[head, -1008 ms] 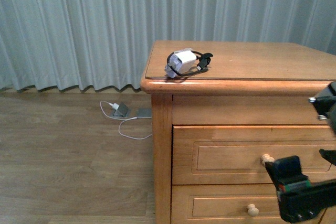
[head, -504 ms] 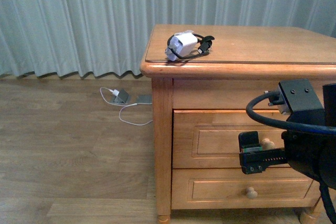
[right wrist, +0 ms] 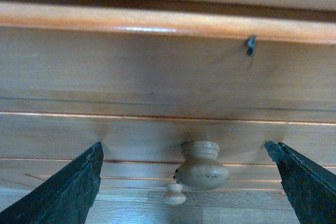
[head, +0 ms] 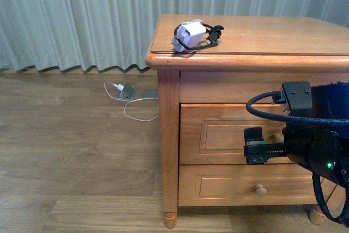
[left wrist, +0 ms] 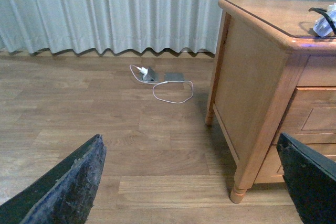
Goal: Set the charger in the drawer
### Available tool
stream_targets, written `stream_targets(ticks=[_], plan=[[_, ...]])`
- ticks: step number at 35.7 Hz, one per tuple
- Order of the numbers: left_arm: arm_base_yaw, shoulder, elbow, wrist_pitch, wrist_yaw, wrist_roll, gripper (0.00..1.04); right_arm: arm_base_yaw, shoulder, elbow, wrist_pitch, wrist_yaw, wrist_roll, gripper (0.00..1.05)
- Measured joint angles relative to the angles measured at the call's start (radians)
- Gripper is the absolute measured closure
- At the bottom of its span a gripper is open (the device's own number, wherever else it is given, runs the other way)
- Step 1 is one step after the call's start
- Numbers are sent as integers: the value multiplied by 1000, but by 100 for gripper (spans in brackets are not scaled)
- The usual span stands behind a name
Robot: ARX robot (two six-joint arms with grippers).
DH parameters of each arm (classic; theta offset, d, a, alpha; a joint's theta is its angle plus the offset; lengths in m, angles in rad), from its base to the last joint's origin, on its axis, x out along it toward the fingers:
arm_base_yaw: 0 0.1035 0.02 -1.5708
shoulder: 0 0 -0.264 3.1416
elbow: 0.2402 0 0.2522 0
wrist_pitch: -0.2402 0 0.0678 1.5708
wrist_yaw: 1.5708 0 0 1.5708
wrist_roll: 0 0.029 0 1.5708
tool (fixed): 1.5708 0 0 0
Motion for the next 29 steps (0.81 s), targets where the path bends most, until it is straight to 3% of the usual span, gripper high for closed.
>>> stream_targets(ticks=[14,29], plan=[[0,0,0,0,0,0,6,-3,28,11,5,6,-3,10],[0,0,0,0,0,0,6,-4,28,11,10,14,-15,69]])
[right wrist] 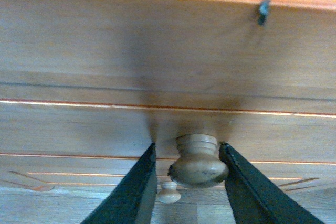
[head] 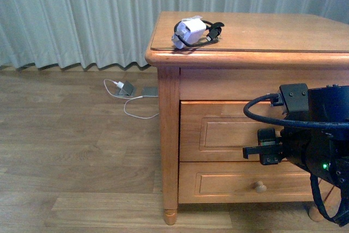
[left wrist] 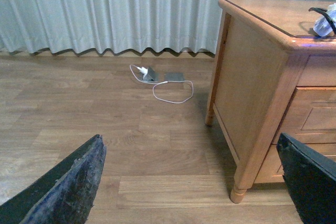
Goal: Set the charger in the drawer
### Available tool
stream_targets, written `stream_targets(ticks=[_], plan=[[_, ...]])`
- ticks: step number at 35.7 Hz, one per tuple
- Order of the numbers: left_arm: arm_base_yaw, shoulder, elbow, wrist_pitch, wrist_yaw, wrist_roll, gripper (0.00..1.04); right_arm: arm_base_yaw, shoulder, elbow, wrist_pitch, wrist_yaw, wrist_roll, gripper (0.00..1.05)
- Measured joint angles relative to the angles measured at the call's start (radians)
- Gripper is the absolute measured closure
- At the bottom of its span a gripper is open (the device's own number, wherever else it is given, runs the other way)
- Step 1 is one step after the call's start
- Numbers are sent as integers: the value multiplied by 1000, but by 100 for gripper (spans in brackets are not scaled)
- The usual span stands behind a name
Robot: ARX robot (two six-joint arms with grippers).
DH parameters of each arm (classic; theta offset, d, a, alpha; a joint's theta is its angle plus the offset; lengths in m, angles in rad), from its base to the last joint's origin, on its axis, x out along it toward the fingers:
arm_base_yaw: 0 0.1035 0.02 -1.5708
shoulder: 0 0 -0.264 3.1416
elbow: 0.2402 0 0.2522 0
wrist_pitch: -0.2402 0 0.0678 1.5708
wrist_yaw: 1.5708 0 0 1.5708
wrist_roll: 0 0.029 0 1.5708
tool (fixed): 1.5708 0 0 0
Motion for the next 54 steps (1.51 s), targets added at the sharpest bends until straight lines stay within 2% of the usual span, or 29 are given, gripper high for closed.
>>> stream_targets(ticks=[2,5,15,20,24,34,45,54], plan=[[0,0,0,0,0,0,6,-3,0,0,1,-3,-4,78],[0,0,0,0,0,0,6,-5,0,-3,2,-6,-4,81],[0,0,0,0,0,0,6,-8,-19,-43,7,-30,-3,81],[0,0,0,0,0,0,6,-18,-90,-142,-2,-80,10,81],[0,0,0,0,0,0,6,-39,-183,-253,-43,-138,14,82],[0,0,0,0,0,0,6,-60,-398,-474,-152,-207,-50,82],[0,0,0,0,0,0,6,-25,-552,-579,-259,-208,-79,82],[0,0,0,0,0,0,6,-3,-694,-627,-373,-218,-68,48]])
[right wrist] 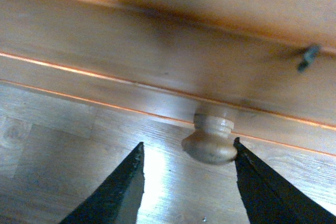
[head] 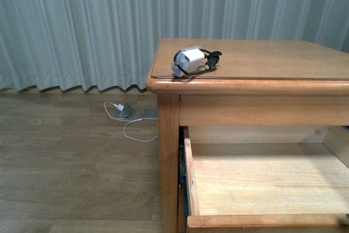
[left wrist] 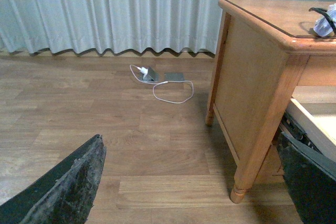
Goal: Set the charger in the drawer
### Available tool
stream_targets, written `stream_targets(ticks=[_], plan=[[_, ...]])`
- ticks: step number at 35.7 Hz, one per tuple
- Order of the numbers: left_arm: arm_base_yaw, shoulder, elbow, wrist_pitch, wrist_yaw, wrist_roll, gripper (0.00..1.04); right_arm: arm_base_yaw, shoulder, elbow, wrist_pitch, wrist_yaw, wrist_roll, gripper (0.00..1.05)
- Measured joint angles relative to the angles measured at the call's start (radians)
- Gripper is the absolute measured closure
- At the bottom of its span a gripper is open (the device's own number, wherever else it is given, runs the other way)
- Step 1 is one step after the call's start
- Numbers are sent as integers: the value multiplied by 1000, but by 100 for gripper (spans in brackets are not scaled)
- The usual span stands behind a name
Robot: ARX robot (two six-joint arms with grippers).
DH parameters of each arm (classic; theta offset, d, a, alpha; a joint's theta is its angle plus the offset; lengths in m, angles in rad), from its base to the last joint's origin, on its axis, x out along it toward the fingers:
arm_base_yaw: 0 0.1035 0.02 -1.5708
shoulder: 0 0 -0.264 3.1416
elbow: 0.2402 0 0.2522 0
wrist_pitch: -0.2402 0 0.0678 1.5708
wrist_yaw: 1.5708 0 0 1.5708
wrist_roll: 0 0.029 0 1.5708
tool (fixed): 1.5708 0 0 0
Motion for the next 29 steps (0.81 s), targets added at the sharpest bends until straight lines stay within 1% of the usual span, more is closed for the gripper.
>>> stream_targets(ticks=[3,8,9,11,13,17,21,29], plan=[[0,0,0,0,0,0,6,-2,-80,-8,-58,-14,8,37],[0,0,0,0,0,0,6,-28,-335,-12,-245,-60,33,9],[0,0,0,0,0,0,6,-39,-381,-12,-280,-70,36,7],[0,0,0,0,0,0,6,-64,-471,-9,-347,-95,41,9],[0,0,0,0,0,0,6,-87,-535,-1,-389,-105,40,9],[0,0,0,0,0,0,6,-132,-631,31,-422,-123,34,9],[0,0,0,0,0,0,6,-168,-660,75,-414,-131,34,9],[0,0,0,0,0,0,6,-206,-677,115,-348,-108,20,9]])
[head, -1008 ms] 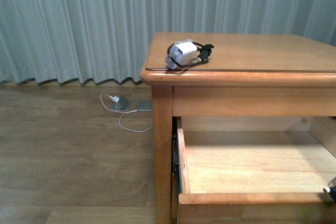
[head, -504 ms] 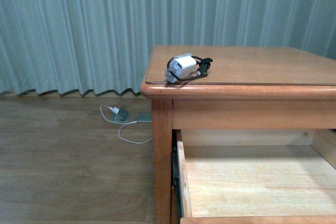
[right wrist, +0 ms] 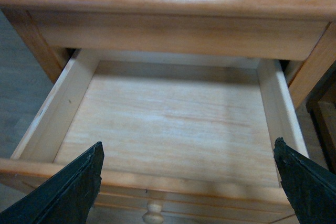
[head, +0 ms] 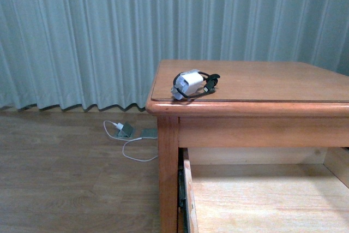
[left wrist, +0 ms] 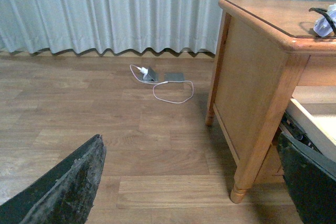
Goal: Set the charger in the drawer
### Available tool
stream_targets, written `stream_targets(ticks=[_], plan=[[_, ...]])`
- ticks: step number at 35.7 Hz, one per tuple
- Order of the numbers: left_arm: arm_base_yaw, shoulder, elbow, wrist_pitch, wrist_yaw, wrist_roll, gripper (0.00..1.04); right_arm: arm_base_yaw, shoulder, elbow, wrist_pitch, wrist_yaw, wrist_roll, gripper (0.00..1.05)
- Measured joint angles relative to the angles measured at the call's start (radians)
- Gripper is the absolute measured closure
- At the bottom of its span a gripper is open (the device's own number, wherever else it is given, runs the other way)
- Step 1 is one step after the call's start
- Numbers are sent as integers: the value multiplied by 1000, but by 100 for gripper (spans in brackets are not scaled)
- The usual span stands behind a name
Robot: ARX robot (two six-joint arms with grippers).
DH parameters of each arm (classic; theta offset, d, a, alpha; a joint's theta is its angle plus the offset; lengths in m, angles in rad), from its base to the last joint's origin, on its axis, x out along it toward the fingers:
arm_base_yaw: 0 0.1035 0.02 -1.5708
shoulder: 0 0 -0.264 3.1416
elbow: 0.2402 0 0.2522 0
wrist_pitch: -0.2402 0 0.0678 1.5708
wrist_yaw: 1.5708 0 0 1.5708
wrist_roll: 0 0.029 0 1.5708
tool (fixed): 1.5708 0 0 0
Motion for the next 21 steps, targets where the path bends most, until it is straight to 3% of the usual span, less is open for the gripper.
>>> stream_targets(ticks=[21], plan=[[0,0,0,0,0,0,6,-35,-45,18,49,-38,0,9]])
